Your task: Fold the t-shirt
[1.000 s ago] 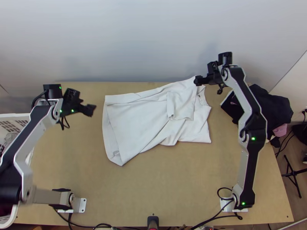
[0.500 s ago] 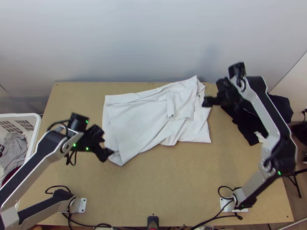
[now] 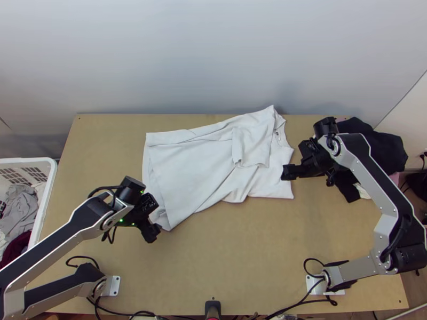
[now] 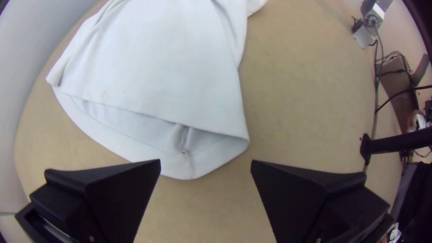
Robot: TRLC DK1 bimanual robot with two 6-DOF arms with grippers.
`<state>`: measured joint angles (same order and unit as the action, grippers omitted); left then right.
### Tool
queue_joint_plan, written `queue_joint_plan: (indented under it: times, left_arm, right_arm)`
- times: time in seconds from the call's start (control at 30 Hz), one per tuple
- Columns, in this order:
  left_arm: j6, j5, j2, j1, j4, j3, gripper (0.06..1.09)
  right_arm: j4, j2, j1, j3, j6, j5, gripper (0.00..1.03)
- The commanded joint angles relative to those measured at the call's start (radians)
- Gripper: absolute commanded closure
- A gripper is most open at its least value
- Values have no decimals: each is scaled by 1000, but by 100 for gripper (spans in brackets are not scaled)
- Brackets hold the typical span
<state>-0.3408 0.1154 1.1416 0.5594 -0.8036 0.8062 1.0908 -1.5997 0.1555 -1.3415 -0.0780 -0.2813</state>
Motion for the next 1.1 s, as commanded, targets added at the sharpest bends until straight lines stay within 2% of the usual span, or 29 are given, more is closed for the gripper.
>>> queue_joint_plan:
  times: [0.0,0.07,0.23,0.43,0.6,1.07]
  left_arm:
    - [-50,-157,33,51,147,-73,11]
    - [-113,-218,21,57,204,-121,11]
    - [-265,-220,-6,8,219,-179,11]
    - [-368,-220,-60,-32,238,-206,11]
    - [-386,-195,-100,-33,236,-213,11]
    - [-308,-191,-141,129,211,-239,11]
  right_arm:
    - [-31,11,7,68,4,-1,10]
    - [-35,15,7,81,4,-1,10]
    - [-57,20,7,113,3,-1,10]
    - [-88,11,9,119,-3,-9,10]
    - [-101,3,9,122,1,-16,10]
    - [-160,-40,4,130,12,-19,10]
